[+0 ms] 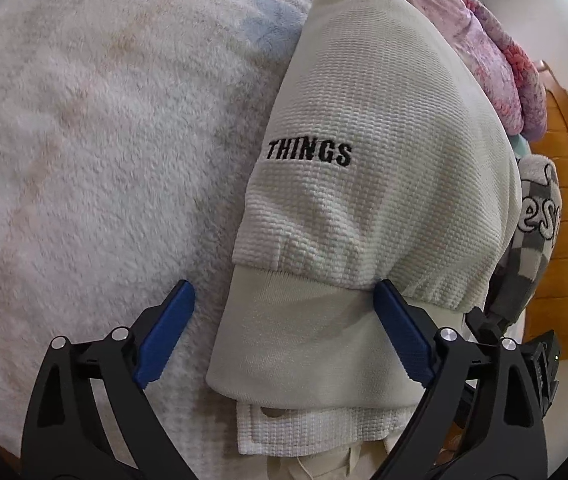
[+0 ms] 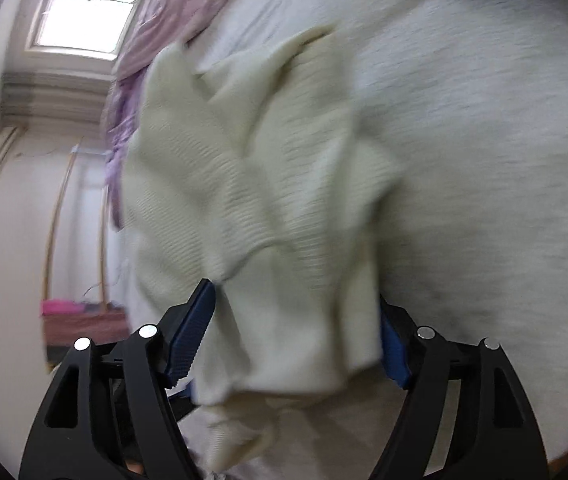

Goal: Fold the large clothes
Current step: 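Lift the hem with both grippers and fold it toward the collar, then lift the folded cardigan with both grippers and carry it toward the headboard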

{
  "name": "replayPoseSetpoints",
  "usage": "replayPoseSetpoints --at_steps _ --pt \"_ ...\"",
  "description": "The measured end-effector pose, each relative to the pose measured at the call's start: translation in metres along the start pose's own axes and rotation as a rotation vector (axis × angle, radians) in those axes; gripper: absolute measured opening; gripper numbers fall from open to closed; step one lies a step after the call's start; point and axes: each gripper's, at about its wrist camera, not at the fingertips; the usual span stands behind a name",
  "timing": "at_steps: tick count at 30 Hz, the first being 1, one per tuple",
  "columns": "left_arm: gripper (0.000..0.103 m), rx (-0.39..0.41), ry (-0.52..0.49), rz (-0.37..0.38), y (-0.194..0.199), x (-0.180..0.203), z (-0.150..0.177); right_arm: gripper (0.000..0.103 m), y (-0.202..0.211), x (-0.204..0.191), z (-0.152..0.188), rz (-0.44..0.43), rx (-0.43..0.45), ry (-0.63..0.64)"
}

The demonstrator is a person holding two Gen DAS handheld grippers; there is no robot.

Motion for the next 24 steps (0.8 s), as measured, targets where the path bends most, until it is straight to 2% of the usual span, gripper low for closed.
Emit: replayPoseSetpoints --at_steps 1,2,6,9,10,11,12,13,15,18,21,24 --pt "0.091 -0.003 -0.005 -0.001 0.000 0.000 0.000 0.071 -0.004 -0.003 0.000 0.035 0.006 0.018" --pt "0.091 -0.005 -0.008 -0.001 -0.001 0.001 0.000 0.071 -0.012 -0.005 -0.008 0.033 0.015 0.007" --pt "0.098 -0.015 0.017 0.022 -0.009 0.000 -0.005 0.075 -0.022 0.007 -0.013 -0.031 0.045 -0.114" --pt "0.098 -0.012 0.018 0.003 -0.013 0.003 -0.007 0.073 -0.025 0.000 -0.016 -0.019 0.036 -0.093" --pt "0.088 -0.012 0.009 0.000 -0.013 0.007 -0.008 0.058 -0.024 -0.004 -0.017 -0.004 0.031 -0.076" --pt "0.065 -0.019 -0.016 0.053 -0.010 0.012 -0.009 0.043 -0.022 -0.008 -0.018 0.015 0.028 -0.057" --pt "0.057 -0.030 -0.031 0.030 -0.008 0.019 -0.010 0.035 -0.019 -0.011 -0.018 0.029 0.024 -0.048" --pt "0.046 -0.030 -0.042 0.019 -0.006 0.026 -0.011 0.029 -0.014 -0.016 -0.018 0.012 0.021 -0.039" --pt "0.034 -0.033 -0.059 0.007 0.003 0.036 -0.013 0.027 -0.004 -0.030 -0.018 0.061 0.035 0.000" --pt "0.028 0.000 -0.112 0.042 0.035 0.064 -0.019 0.024 0.028 -0.075 -0.021 0.142 0.103 0.149" --pt "0.026 0.040 -0.181 0.103 0.080 0.099 -0.030 0.024 0.074 -0.119 -0.029 0.163 0.178 0.270" --pt "0.025 0.079 -0.270 0.139 0.124 0.143 -0.034 0.024 0.119 -0.149 -0.029 0.170 0.239 0.331"
Point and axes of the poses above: each gripper's, at about its wrist camera, not at the fingertips, and y roughly against the way its jaws point, x to its right, z to its underside, and after that the axes turned 11 degrees about z, right-handed
